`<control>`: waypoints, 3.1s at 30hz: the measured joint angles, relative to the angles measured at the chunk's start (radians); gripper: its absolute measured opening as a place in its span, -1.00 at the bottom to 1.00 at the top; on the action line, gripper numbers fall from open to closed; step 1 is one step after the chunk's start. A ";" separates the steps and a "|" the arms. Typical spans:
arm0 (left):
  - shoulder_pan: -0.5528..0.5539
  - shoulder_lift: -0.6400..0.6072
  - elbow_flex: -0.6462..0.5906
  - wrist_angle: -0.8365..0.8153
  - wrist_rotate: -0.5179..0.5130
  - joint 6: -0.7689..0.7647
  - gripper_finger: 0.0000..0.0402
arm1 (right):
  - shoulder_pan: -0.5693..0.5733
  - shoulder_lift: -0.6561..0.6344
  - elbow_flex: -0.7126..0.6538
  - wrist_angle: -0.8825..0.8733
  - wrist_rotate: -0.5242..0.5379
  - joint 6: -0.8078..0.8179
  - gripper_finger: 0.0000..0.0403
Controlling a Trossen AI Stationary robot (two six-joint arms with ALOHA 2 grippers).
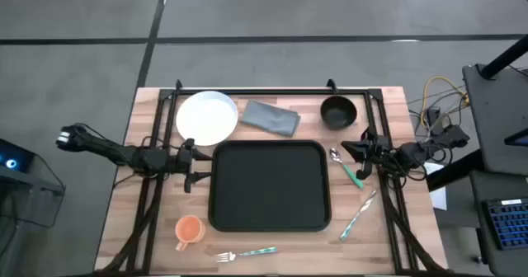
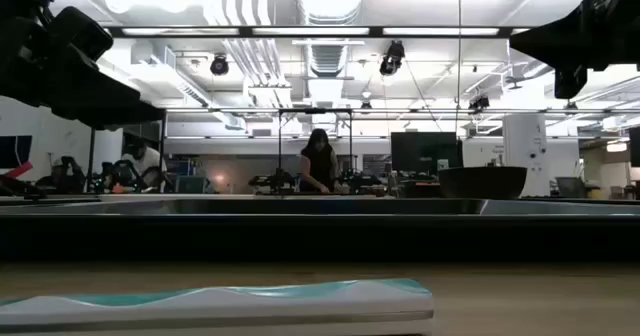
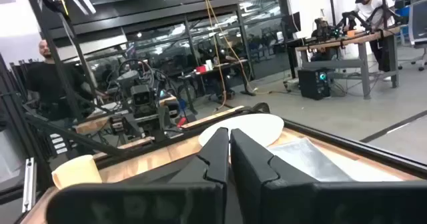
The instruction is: Set up tray
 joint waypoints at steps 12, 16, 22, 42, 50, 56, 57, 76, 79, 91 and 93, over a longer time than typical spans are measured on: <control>0.000 0.000 0.000 0.000 0.000 0.000 0.19 | 0.000 0.000 0.000 0.000 0.000 0.000 -0.96; 0.000 0.000 0.000 0.000 0.000 0.000 0.19 | 0.000 0.000 0.000 0.000 0.000 0.000 -0.96; 0.000 0.000 0.000 0.000 0.000 0.000 0.19 | 0.000 0.000 0.000 0.000 0.000 0.000 -0.96; 0.000 0.000 0.000 0.000 0.000 0.000 0.19 | 0.000 0.000 0.000 0.000 0.000 0.000 -0.96; 0.000 0.000 0.000 0.000 0.000 0.000 0.19 | 0.000 0.000 0.000 0.000 0.000 0.000 -0.96; 0.000 0.000 0.000 0.000 0.000 0.000 0.19 | 0.000 0.000 0.000 0.000 0.000 0.000 -0.96; 0.000 0.000 0.000 0.000 0.000 0.000 0.19 | 0.000 0.000 0.000 0.000 0.000 0.000 -0.96; 0.000 0.000 0.000 0.000 -0.001 0.004 0.19 | 0.000 0.000 0.000 0.000 0.000 0.021 -0.96; 0.000 0.000 0.000 0.000 -0.002 0.004 0.19 | 0.000 0.000 0.000 0.000 0.000 0.028 -0.96; 0.002 0.000 0.000 0.058 -0.029 -0.057 0.19 | 0.000 0.000 0.000 0.013 0.000 0.056 -0.96; 0.004 0.000 0.004 0.061 -0.104 -0.067 0.19 | 0.000 0.000 0.000 0.017 0.000 0.033 -0.96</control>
